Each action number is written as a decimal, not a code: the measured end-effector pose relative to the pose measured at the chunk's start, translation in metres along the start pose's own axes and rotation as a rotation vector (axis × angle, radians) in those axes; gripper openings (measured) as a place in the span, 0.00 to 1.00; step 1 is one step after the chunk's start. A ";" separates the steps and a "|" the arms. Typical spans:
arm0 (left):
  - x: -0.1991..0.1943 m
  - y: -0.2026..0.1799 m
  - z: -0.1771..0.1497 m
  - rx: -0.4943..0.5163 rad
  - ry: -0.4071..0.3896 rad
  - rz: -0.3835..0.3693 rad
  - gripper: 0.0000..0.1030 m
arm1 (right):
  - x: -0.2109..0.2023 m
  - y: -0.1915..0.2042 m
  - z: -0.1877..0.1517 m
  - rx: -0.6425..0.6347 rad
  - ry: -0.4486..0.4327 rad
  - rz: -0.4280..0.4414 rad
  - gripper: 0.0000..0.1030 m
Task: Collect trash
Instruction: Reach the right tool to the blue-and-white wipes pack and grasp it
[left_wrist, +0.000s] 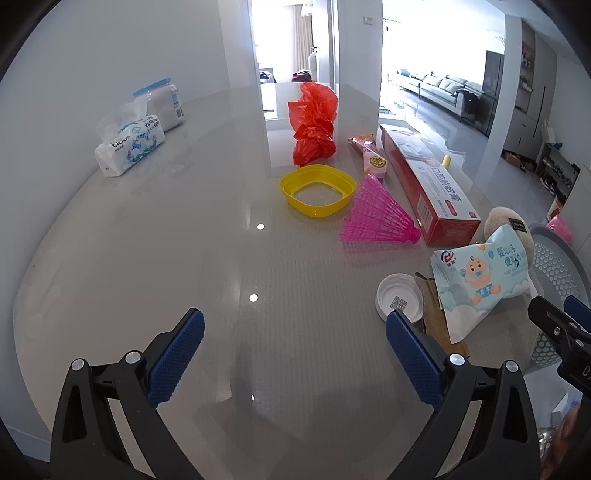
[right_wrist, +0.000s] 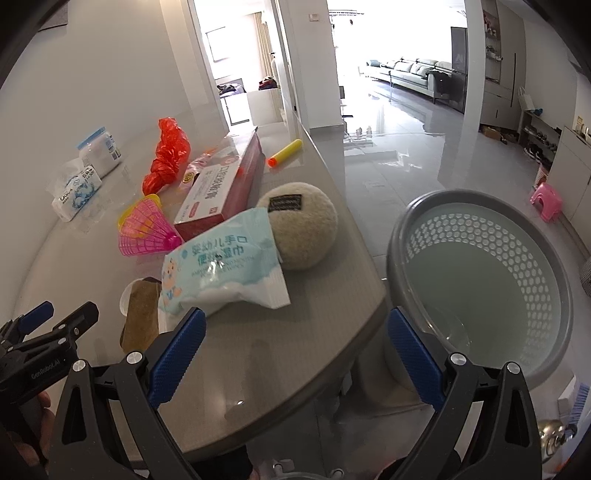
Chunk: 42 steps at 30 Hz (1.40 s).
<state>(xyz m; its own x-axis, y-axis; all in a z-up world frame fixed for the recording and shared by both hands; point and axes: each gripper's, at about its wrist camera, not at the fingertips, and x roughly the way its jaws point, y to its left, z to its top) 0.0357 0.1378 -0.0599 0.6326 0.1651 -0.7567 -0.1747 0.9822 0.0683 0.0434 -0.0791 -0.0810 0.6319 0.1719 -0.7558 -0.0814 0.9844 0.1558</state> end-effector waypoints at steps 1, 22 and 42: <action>0.000 0.000 0.000 -0.001 -0.002 0.002 0.94 | 0.002 0.002 0.001 -0.002 0.002 0.008 0.92; 0.005 0.016 -0.004 -0.031 0.006 0.004 0.94 | 0.043 0.038 0.019 -0.040 0.075 0.075 0.82; -0.002 0.011 -0.008 -0.027 -0.006 -0.013 0.94 | 0.007 0.032 0.017 -0.012 -0.015 0.180 0.54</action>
<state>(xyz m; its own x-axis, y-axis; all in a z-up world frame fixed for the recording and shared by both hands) 0.0261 0.1476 -0.0629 0.6395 0.1533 -0.7534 -0.1868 0.9815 0.0412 0.0585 -0.0473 -0.0710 0.6175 0.3446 -0.7071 -0.2030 0.9383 0.2800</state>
